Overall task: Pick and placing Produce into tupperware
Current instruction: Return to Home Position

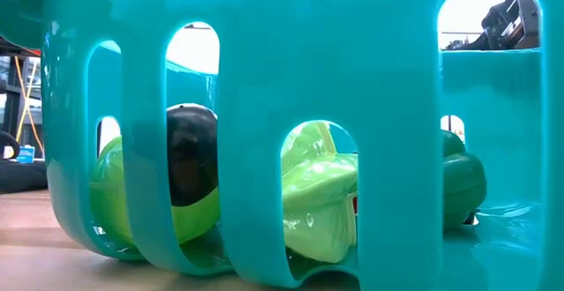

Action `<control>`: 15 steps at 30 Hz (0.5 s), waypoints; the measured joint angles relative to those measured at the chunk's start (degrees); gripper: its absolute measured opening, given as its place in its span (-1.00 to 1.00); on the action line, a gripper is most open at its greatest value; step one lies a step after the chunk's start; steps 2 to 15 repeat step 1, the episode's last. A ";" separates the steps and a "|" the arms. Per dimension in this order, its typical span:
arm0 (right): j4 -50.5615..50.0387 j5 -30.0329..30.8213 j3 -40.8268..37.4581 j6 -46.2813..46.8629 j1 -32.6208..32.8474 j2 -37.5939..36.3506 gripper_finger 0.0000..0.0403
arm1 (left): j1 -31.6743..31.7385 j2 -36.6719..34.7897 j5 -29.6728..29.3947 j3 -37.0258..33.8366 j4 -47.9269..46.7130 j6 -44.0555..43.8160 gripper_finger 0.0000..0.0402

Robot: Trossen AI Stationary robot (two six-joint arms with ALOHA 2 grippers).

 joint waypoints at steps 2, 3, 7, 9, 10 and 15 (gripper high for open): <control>0.00 0.00 0.00 0.00 0.00 0.00 -1.00 | 0.01 0.00 -0.01 0.00 0.02 0.00 -1.00; 0.00 0.00 0.00 0.00 0.00 0.00 -1.00 | 0.01 0.00 -0.01 0.00 0.02 0.00 -1.00; 0.00 0.00 0.00 0.00 0.00 0.00 -1.00 | 0.01 0.00 -0.01 0.00 0.02 0.00 -1.00; 0.00 0.00 0.00 0.00 0.00 0.00 -1.00 | 0.01 0.00 -0.01 0.00 0.02 0.00 -1.00; 0.00 0.00 0.00 0.00 0.00 0.00 -1.00 | 0.01 0.00 -0.01 0.00 0.02 0.00 -1.00; 0.00 0.00 0.00 0.00 0.00 0.00 -1.00 | 0.01 0.00 -0.01 0.00 0.02 0.00 -1.00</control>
